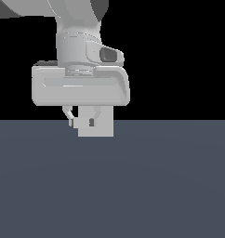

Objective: Plug the charger into the wall socket.

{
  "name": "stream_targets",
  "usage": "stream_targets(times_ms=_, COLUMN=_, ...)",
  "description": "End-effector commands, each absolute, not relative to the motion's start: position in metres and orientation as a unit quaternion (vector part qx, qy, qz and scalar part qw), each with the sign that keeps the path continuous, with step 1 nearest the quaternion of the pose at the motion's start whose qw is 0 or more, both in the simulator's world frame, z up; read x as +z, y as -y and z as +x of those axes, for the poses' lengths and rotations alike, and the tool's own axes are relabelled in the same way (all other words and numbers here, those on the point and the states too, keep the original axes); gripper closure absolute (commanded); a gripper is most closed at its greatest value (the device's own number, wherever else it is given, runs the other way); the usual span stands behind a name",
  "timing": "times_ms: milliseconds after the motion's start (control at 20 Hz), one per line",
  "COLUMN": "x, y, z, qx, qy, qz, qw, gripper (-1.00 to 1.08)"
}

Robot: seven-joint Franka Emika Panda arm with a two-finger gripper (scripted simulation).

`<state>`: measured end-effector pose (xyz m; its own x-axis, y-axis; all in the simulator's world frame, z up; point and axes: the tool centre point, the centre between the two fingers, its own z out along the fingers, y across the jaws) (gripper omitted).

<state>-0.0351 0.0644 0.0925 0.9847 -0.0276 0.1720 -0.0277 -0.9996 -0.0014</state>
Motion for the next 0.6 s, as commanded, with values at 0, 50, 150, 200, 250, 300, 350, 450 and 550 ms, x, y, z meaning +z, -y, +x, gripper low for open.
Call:
stream_targets(times_ms=0, x=0.0956, y=-0.0622, z=-0.0336, qx=0.086, qy=0.033, qz=0.996, qw=0.002, gripper=1.08)
stream_targets(times_ms=50, x=0.0965, y=-0.0615, z=-0.0332, qx=0.086, qy=0.039, qz=0.996, qw=0.003, gripper=1.08)
stream_targets(times_ms=150, x=0.0981, y=-0.0604, z=-0.0325, qx=0.086, qy=0.049, qz=0.995, qw=0.004, gripper=1.08)
stream_targets(times_ms=200, x=0.0987, y=-0.0599, z=-0.0322, qx=0.085, qy=0.053, qz=0.995, qw=0.004, gripper=1.08)
stream_targets(times_ms=250, x=0.0992, y=-0.0595, z=-0.032, qx=0.085, qy=0.057, qz=0.995, qw=0.005, gripper=1.08)
stream_targets(times_ms=300, x=0.0996, y=-0.0591, z=-0.0318, qx=0.085, qy=0.059, qz=0.995, qw=0.005, gripper=1.08)
stream_targets(times_ms=350, x=0.0999, y=-0.0589, z=-0.0317, qx=0.085, qy=0.061, qz=0.994, qw=0.005, gripper=1.08)
stream_targets(times_ms=450, x=0.1002, y=-0.0586, z=-0.0316, qx=0.085, qy=0.064, qz=0.994, qw=0.005, gripper=1.08)
stream_targets(times_ms=550, x=0.1001, y=-0.0585, z=-0.0317, qx=0.085, qy=0.063, qz=0.994, qw=0.005, gripper=1.08)
